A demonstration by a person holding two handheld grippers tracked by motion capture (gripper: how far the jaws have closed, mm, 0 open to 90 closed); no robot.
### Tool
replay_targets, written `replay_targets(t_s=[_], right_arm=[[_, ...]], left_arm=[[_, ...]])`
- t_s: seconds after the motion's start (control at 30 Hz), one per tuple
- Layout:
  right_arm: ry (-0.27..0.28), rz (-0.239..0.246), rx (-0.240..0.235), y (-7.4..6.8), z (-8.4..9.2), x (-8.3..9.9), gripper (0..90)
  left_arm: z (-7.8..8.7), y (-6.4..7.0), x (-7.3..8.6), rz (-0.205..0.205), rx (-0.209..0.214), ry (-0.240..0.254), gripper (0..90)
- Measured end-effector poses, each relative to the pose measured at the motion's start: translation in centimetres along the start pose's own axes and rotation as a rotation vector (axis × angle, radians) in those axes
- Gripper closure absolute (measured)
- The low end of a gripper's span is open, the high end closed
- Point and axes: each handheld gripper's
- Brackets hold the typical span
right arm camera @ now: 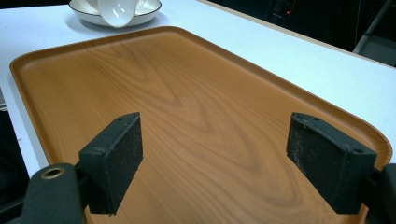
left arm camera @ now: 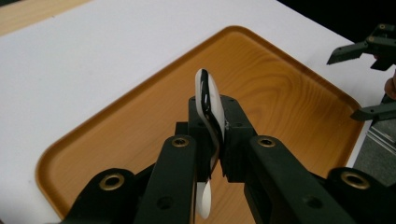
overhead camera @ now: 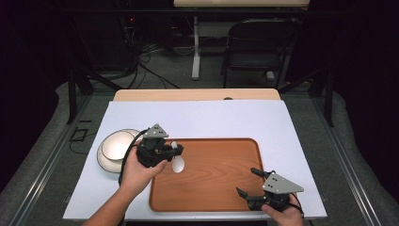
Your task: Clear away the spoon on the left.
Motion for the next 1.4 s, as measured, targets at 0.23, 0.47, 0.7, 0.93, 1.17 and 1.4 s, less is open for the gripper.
replay_targets(t_s=[0.23, 0.47, 0.7, 0.93, 1.17, 1.4], right_arm=[[0.001, 0.001, 0.001, 0.0, 0.0, 0.0, 18.3], [0.0, 0.001, 0.001, 0.0, 0.0, 0.0, 18.3], [0.0, -0.001, 0.0, 0.0, 0.0, 0.0, 18.3], [0.0, 0.0, 0.0, 0.0, 0.0, 0.0, 18.3], [0.0, 0.0, -0.001, 0.0, 0.0, 0.0, 18.3], [-0.001, -0.003, -0.003, 0.0, 0.0, 0.0, 18.3]], left_arm=[[-1.2, -0.1, 0.7, 0.001, 0.029, -0.076, 84.6], [-2.2, -0.3, 1.5, 0.021, 0.061, -0.123, 84.6], [-3.1, -0.5, 2.4, 0.045, 0.082, -0.149, 84.6], [-3.9, -1.2, 2.7, 0.077, 0.102, -0.171, 84.5], [-4.6, -2.7, 2.8, 0.169, 0.139, -0.177, 84.3], [-5.4, -3.9, 2.8, 0.236, 0.121, -0.172, 82.4]])
Point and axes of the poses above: each handheld gripper's, and its own axes: z roughly backward along the jaws, x roughly out of its underside, y roughly to its right, and after that the axes turned 7 degrees about z, right-handed
